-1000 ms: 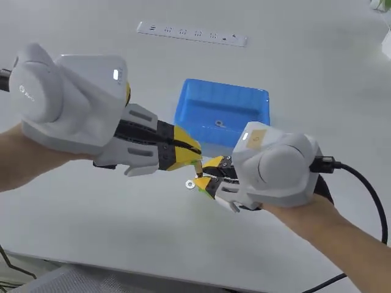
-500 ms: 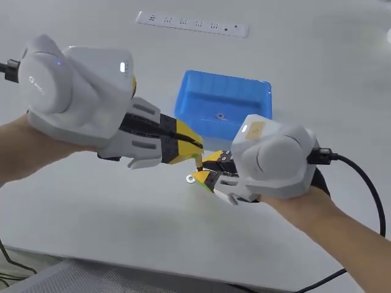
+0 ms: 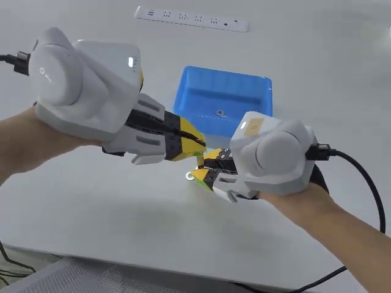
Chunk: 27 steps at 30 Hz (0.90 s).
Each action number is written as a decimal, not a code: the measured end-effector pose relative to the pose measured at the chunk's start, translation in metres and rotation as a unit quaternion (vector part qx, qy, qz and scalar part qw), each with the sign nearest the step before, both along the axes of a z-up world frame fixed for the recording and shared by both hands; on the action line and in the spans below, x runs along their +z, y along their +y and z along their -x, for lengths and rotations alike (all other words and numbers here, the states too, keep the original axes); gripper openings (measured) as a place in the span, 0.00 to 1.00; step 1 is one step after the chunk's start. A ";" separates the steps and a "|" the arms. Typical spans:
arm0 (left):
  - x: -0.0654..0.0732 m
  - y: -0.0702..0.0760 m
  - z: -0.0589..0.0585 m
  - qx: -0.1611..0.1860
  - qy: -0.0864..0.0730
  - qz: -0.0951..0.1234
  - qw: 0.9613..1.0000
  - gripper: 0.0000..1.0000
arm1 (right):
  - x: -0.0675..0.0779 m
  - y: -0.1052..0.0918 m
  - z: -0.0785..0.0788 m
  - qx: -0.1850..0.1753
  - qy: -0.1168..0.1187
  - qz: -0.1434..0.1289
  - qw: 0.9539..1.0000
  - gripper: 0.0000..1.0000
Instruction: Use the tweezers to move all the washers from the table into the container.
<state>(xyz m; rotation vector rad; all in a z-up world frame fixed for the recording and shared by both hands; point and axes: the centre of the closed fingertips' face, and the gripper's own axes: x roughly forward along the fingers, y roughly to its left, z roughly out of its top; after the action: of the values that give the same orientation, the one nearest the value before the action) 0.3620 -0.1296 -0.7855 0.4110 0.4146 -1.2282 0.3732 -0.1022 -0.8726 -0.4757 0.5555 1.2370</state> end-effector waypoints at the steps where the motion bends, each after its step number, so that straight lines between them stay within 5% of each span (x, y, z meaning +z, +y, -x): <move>1: 0.000 0.000 0.000 0.000 0.001 -0.002 1.000 0.05 | 0.000 0.000 0.000 0.000 -0.001 0.000 1.000 0.13; 27: 0.000 -0.003 0.002 -0.008 0.013 -0.013 1.000 0.05 | 0.007 -0.001 0.003 0.025 -0.016 -0.002 1.000 0.11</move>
<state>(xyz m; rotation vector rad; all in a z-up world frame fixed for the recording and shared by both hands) 0.3601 -0.1326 -0.7860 0.4222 0.4516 -1.2448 0.3697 -0.1036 -0.8657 -0.5077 0.5177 1.2754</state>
